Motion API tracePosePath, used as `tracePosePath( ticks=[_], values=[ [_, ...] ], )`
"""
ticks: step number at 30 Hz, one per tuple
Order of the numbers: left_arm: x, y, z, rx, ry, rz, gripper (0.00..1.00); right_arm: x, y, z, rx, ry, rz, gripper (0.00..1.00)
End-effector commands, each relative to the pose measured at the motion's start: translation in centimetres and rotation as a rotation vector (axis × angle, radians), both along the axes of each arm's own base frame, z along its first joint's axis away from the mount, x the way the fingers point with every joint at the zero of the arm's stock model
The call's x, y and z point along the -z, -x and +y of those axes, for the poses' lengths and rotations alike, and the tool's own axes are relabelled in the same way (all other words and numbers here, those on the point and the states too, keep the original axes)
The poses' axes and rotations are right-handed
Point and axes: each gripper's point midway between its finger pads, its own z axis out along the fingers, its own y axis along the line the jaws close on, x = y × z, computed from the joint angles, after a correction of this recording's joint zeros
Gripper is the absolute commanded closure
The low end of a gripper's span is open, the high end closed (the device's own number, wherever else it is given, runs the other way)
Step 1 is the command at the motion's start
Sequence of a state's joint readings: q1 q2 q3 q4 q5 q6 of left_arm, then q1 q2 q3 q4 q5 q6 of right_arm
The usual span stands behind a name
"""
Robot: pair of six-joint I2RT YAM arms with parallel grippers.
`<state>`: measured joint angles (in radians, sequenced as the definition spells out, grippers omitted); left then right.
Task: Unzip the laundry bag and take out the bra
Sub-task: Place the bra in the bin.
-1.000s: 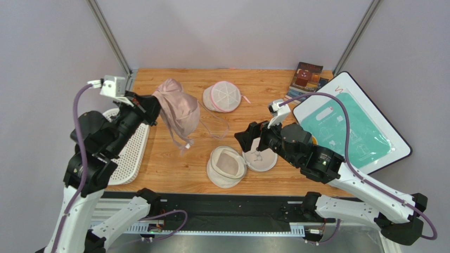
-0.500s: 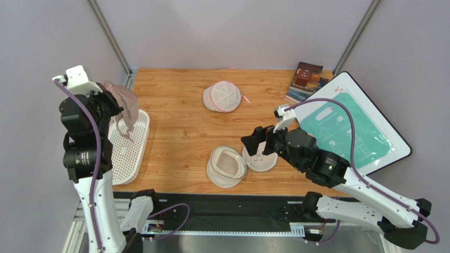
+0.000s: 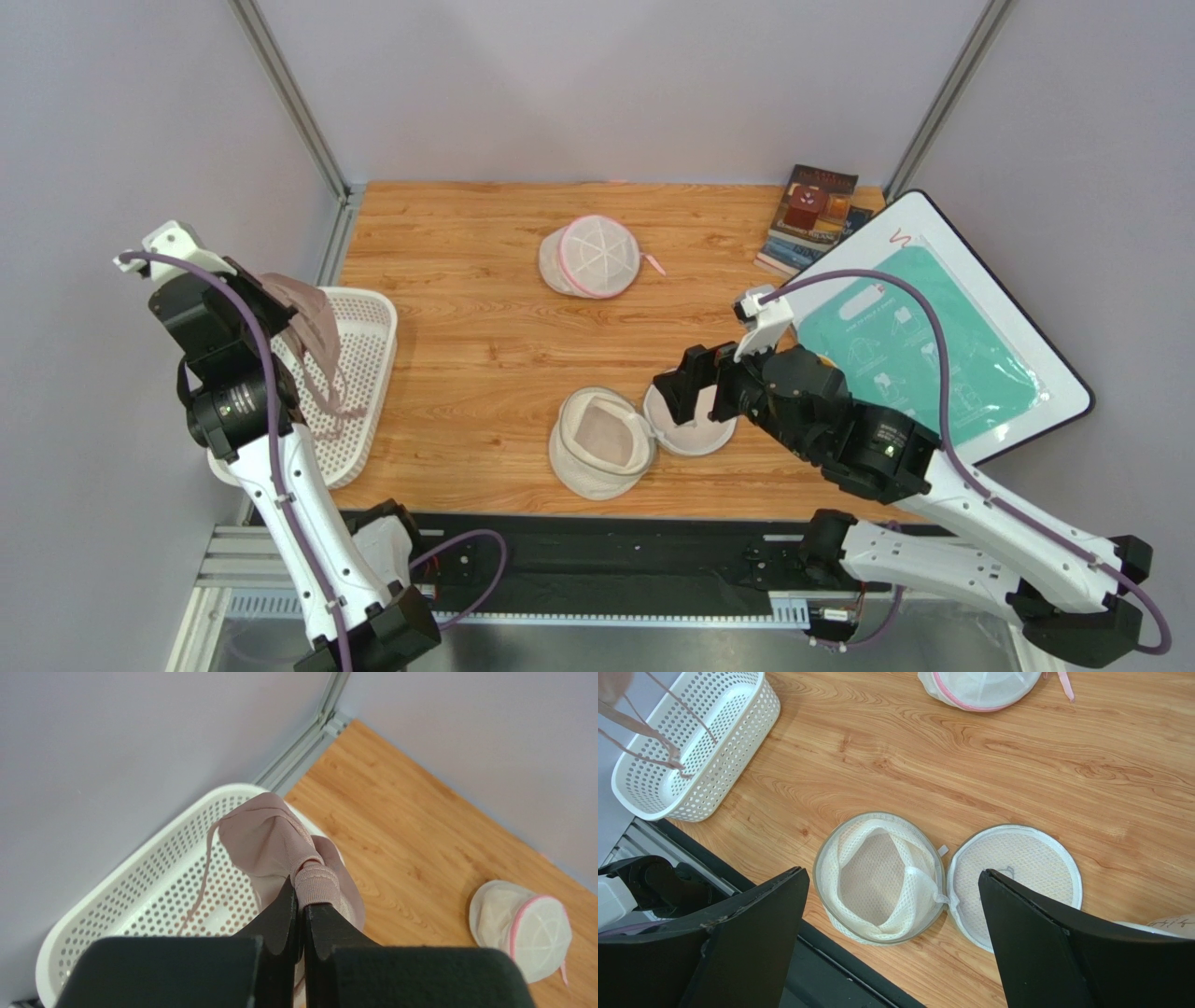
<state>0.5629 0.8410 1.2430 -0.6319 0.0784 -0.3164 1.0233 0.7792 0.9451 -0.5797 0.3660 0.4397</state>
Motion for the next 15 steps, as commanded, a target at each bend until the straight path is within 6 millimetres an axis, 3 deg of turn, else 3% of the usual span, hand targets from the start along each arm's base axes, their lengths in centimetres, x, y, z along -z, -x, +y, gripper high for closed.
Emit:
tracePosePath(
  ticks=[1,7,10,11,12,13,14,15],
  values=[
    [1.6,-0.6,1.3,-0.047,0.019,-0.01,1.0,0.5,0.2,-0.9,0.021,-0.002,0.005,0.0],
    [3.3,-0.8,3.6,-0.133,0.051,0.035,1.0,1.6,0.6,-1.4,0.027,0.009,0.03,0.01],
    [3.5,-1.0,3.6,-0.126,0.06,0.042,1.0,1.6,0.7,-1.7,0.031,0.002,0.031,0.01],
    [3.9,-1.1,3.5,-0.122,0.066,0.051,0.86,1.8,0.9,-1.8,0.031,0.0,0.035,0.01],
    [4.1,-1.0,3.4,-0.117,0.066,0.051,0.62,1.8,0.9,-1.8,0.032,-0.005,0.035,0.01],
    [4.3,-0.9,3.4,-0.119,0.07,0.054,0.36,2.0,0.9,-1.9,0.034,-0.004,0.039,0.01],
    [5.2,-0.9,3.3,-0.122,0.082,0.068,0.01,2.2,1.0,-2.0,0.035,-0.009,0.041,0.01],
    [5.5,-0.8,3.3,-0.125,0.087,0.07,0.0,2.3,1.0,-2.0,0.035,-0.008,0.043,0.01]
  ],
)
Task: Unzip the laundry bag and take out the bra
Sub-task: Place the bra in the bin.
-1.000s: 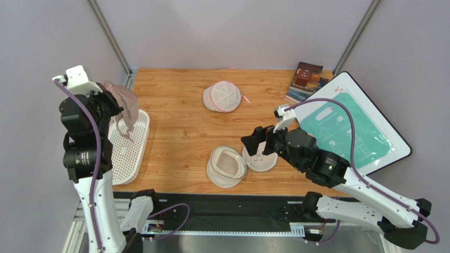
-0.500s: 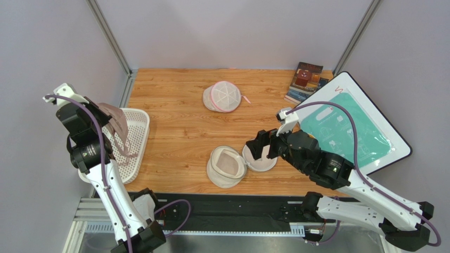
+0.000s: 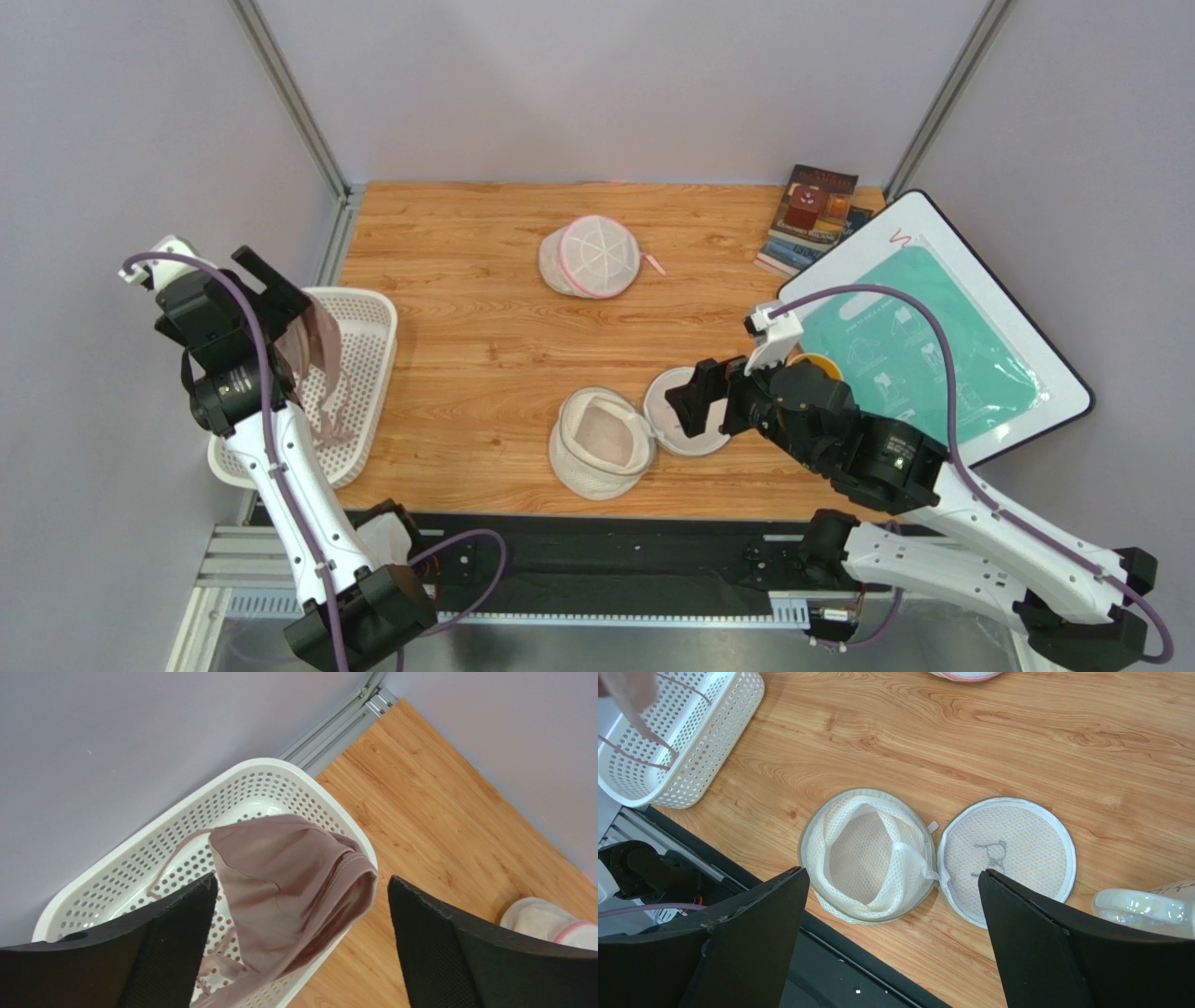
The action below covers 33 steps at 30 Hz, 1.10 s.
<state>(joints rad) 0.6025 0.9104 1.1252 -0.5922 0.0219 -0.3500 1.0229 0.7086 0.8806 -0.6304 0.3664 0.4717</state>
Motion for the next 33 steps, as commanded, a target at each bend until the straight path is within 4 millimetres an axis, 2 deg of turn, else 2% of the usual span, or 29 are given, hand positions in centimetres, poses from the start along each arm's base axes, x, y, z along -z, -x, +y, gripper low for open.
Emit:
tracePosePath(
  ticks=[1,2,5,10,11,13,14,16,17,18,19,20,21,22,23,24,25,28,31,33],
  values=[
    [-0.3,0.1,0.0,-0.012,0.0,-0.04,0.0,0.3,0.1,-0.5,0.024,-0.023,0.006,0.01],
    [0.3,0.1,-0.1,-0.009,0.01,-0.032,0.0,0.5,0.1,-0.5,0.024,-0.023,0.01,0.01],
    [0.3,0.2,-0.8,0.024,0.006,-0.045,0.0,0.7,0.4,-0.7,0.024,-0.029,0.015,0.01],
    [-1.5,-0.5,-3.4,0.143,-0.041,-0.081,0.02,1.4,0.5,-1.9,0.059,-0.026,0.021,0.01],
    [-1.6,-1.3,-5.1,0.213,-0.044,-0.079,0.04,1.6,0.5,-2.1,0.069,-0.022,0.024,0.01],
    [-1.3,-1.9,-6.9,0.282,-0.075,-0.049,0.05,2.7,0.3,-2.6,0.104,0.002,0.047,0.01],
    [-0.9,-2.6,-9.4,0.374,-0.086,-0.033,0.05,3.5,0.3,-2.9,0.121,0.027,0.061,0.0],
    [0.8,-3.0,-11.9,0.465,-0.094,0.015,0.05,5.6,0.0,-3.3,0.161,0.068,0.098,0.0],
    [1.3,-3.2,-14.6,0.559,-0.086,0.018,0.06,6.8,-0.2,-3.4,0.178,0.095,0.126,0.0],
    [2.0,-3.2,-16.0,0.606,-0.069,0.023,0.06,7.6,-0.4,-3.7,0.2,0.105,0.15,0.0],
    [3.4,-3.0,-17.4,0.657,-0.046,0.045,0.06,8.5,-0.4,-3.9,0.216,0.114,0.17,0.0],
    [3.9,-2.6,-19.7,0.73,-0.031,0.051,0.07,9.9,-0.5,-4.0,0.239,0.122,0.202,0.0],
    [4.1,-2.2,-20.9,0.76,-0.008,0.045,0.06,10.7,-0.6,-4.4,0.258,0.123,0.223,0.0],
    [5.1,-1.8,-21.8,0.787,0.005,0.064,0.07,11.2,-0.7,-4.4,0.268,0.118,0.236,0.0],
    [5.1,-1.0,-23.9,0.855,0.008,0.054,0.07,12.3,-0.7,-4.6,0.283,0.112,0.254,0.01],
    [5.5,-0.6,-24.8,0.878,0.023,0.057,0.07,12.8,-0.7,-4.6,0.289,0.099,0.272,0.01],
    [6.4,0.2,-26.6,0.941,0.029,0.076,0.07,13.2,-0.8,-4.6,0.296,0.091,0.282,0.02],
    [8.4,1.7,-29.1,1.037,0.051,0.12,0.07,15.3,-0.9,-4.8,0.319,0.087,0.324,0.04],
    [9.6,2.7,-30.1,1.095,0.076,0.148,0.06,17.4,-0.9,-4.7,0.337,0.1,0.363,0.08],
    [9.5,3.2,-30.1,1.102,0.079,0.135,0.06,18.1,-1.1,-4.3,0.338,0.086,0.37,0.13]
  ],
)
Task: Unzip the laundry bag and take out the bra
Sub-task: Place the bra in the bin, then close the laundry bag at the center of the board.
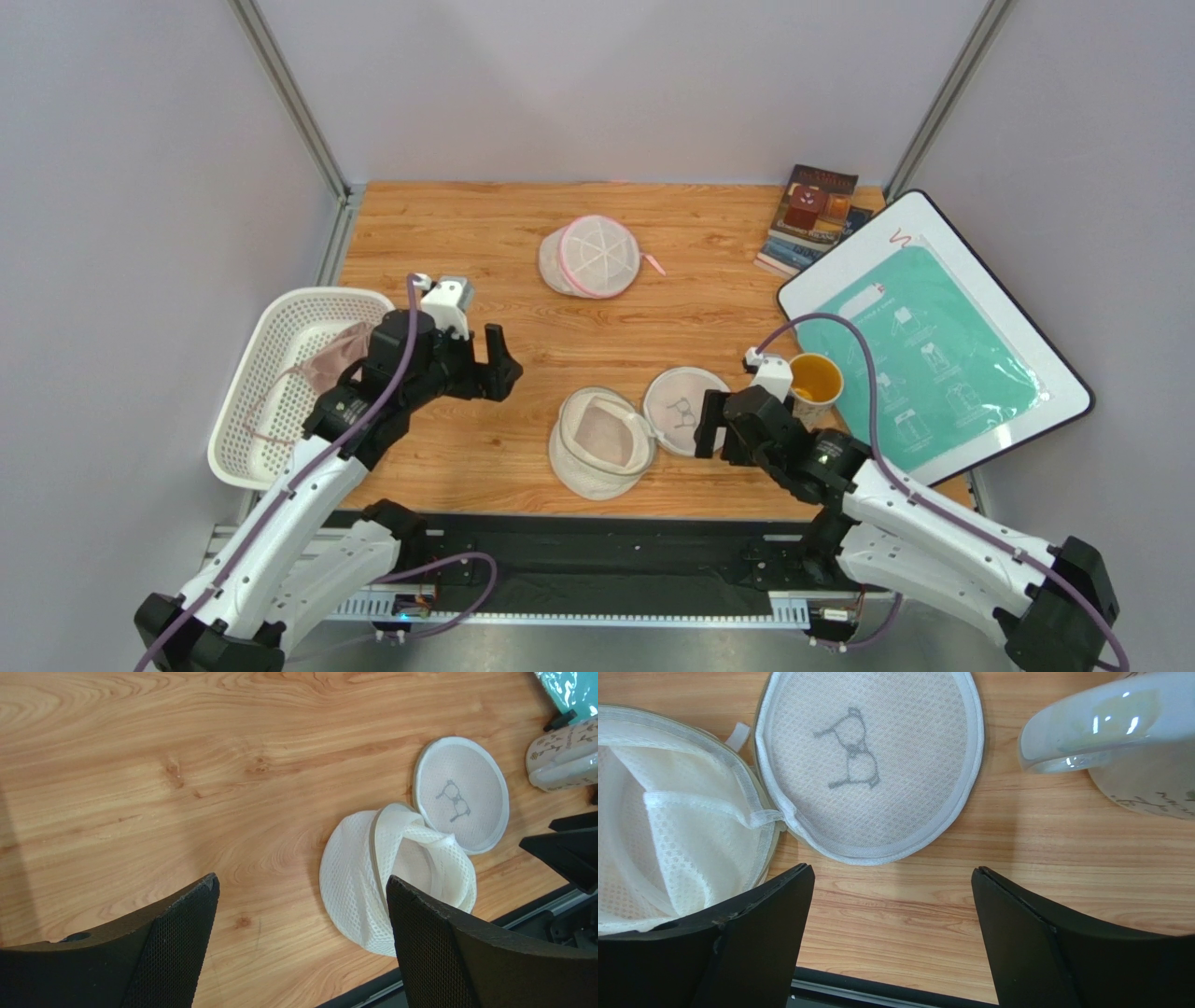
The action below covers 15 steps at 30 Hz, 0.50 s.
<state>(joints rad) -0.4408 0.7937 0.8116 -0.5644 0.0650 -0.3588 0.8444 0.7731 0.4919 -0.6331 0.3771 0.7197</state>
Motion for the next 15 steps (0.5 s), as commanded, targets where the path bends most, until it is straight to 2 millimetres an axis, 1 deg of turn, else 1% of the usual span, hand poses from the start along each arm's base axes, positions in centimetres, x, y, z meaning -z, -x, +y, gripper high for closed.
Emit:
tracePosePath(
  ticks=[1,3,8,10,11,12,13,14,15],
  values=[
    [-0.8,0.9,-0.5,0.022,0.055,-0.021,0.06,1.0,-1.0,1.8,0.036,-0.083,0.003,0.14],
    [-1.3,1.3,-0.3,0.023,0.057,-0.039,0.06,1.4,-1.6,1.9,0.059,-0.083,-0.005,0.19],
    [-1.0,2.5,0.4,0.021,0.039,-0.027,0.05,2.6,-2.7,1.9,0.126,-0.052,0.007,0.28],
    [0.2,2.9,0.3,0.027,0.048,0.005,0.06,3.0,-3.2,1.5,0.164,-0.038,0.006,0.31],
    [0.3,3.1,0.0,0.034,0.071,0.009,0.05,3.5,-3.4,1.6,0.171,-0.032,0.011,0.32],
    [1.3,3.6,-0.4,0.054,0.083,0.04,0.05,3.7,-3.5,1.5,0.18,-0.026,0.012,0.32],
    [1.3,3.6,-0.8,0.064,0.101,0.043,0.06,3.8,-3.7,1.7,0.185,-0.03,0.009,0.33],
    [1.7,3.8,-1.1,0.069,0.118,0.059,0.06,4.3,-3.8,1.4,0.197,-0.015,0.017,0.34],
    [2.5,4.2,-1.5,0.085,0.121,0.079,0.07,4.4,-3.8,1.5,0.2,-0.009,0.019,0.34]
  ],
)
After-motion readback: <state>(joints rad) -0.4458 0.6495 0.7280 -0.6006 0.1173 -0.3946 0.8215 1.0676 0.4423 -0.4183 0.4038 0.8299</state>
